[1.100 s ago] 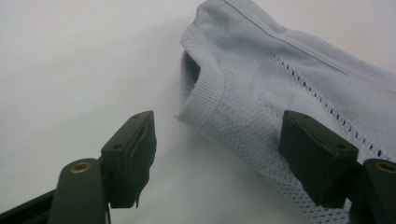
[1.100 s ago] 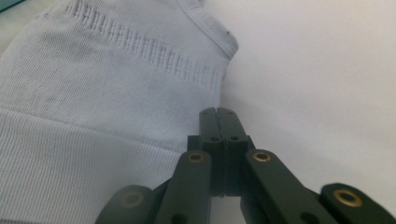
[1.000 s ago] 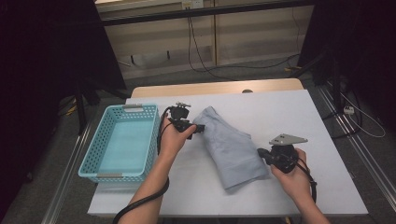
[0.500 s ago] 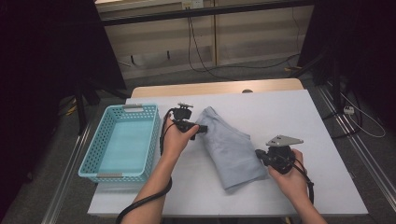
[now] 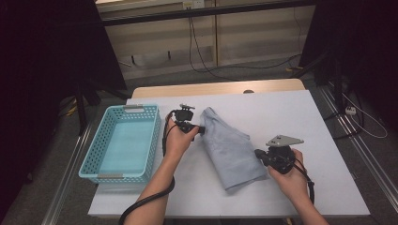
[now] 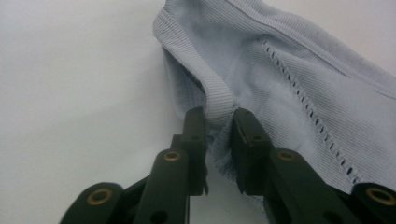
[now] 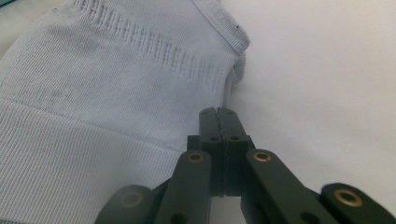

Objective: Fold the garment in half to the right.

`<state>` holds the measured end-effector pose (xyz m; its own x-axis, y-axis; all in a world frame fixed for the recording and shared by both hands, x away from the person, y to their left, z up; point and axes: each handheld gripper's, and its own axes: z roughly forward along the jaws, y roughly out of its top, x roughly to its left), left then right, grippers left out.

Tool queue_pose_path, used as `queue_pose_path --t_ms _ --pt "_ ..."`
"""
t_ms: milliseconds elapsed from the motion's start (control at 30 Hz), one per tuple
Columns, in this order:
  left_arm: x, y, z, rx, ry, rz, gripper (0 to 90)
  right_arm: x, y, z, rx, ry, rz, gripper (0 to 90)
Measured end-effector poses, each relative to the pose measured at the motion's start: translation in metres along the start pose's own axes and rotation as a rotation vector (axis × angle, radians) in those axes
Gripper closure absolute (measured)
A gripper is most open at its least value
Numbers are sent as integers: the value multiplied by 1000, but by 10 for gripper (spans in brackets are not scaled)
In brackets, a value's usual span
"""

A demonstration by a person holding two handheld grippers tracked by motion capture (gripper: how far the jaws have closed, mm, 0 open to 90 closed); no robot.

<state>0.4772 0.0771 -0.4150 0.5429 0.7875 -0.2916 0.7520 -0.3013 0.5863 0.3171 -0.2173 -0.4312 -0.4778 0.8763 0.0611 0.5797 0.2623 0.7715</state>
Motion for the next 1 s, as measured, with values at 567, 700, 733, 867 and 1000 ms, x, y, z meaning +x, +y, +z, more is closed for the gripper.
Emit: queue_pose_path --t_ms 567,700,733,867,1000 --pt "19 17 -8 9 52 -21 840 -3 3 7 4 4 -17 900" --pt "18 17 -9 6 48 -11 838 -4 3 7 -5 -1 -16 900" --pt "18 18 -9 5 48 -8 835 -4 2 8 -7 4 -26 900" --pt "14 16 -9 6 40 1 784 -3 1 8 -11 10 -46 900" --pt "11 14 -11 5 37 14 631 -5 1 6 -31 25 -27 852"
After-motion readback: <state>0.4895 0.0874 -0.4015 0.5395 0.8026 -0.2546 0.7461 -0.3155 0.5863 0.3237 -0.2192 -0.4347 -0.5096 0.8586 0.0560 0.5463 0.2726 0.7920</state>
